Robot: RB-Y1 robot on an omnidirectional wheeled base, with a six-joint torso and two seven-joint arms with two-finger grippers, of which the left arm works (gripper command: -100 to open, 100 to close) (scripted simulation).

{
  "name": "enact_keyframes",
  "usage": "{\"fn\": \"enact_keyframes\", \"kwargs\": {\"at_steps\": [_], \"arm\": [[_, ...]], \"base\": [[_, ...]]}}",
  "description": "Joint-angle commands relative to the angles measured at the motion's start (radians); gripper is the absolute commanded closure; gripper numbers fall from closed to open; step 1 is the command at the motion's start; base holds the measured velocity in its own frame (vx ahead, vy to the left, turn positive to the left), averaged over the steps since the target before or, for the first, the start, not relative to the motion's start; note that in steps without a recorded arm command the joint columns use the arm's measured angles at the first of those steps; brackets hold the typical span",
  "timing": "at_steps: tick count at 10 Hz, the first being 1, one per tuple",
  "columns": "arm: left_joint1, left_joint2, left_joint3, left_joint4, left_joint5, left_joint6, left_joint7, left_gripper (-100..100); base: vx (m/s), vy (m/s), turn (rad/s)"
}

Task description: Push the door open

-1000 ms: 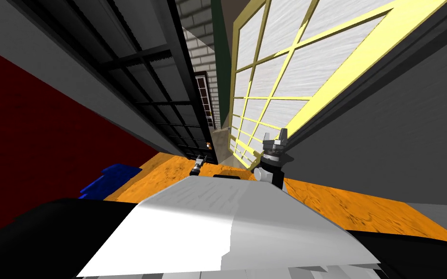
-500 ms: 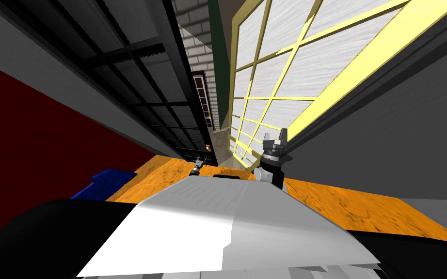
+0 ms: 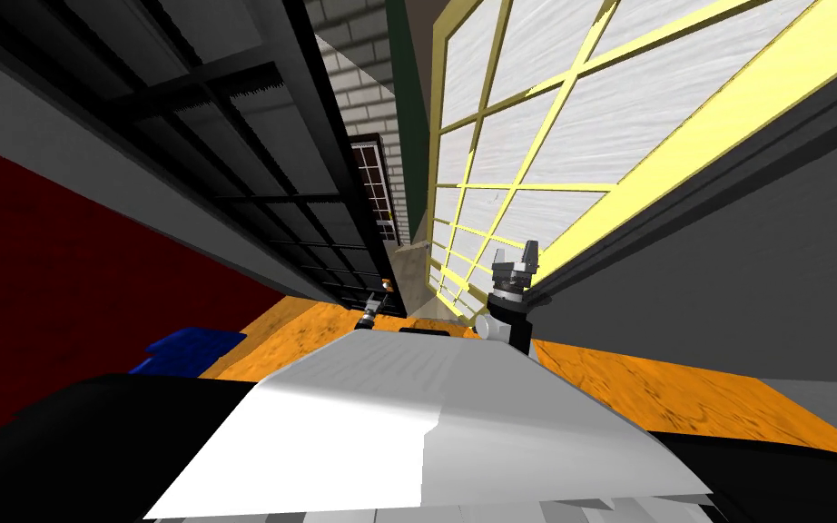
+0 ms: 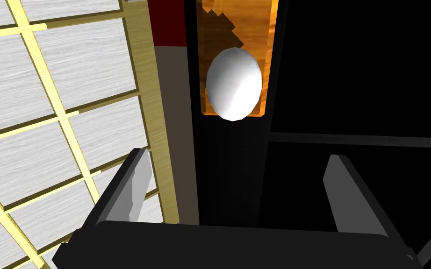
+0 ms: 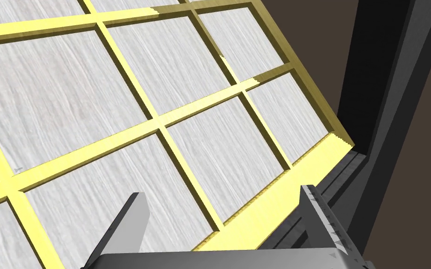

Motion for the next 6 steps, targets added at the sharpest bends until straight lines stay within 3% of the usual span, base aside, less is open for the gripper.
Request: {"fn": "enact_keyframes", "kwargs": {"at_steps": [1, 4, 5, 6], "arm": [[-0.009, -0.007, 0.005, 0.007, 0.002, 0.006, -0.006, -100], [-0.015, -0.011, 0.008, 0.012, 0.003, 0.008, -0.009, -100], [-0.015, -0.011, 0.008, 0.012, 0.003, 0.008, -0.009, 100], [-0.015, -0.011, 0.008, 0.012, 0.003, 0.008, -0.009, 100]], "base": [[0.224, -0.028, -0.054], [0.182, -0.001, -0.021], [-0.014, 0.002, 0.024], [-0.041, -0.008, -0.036]]}}
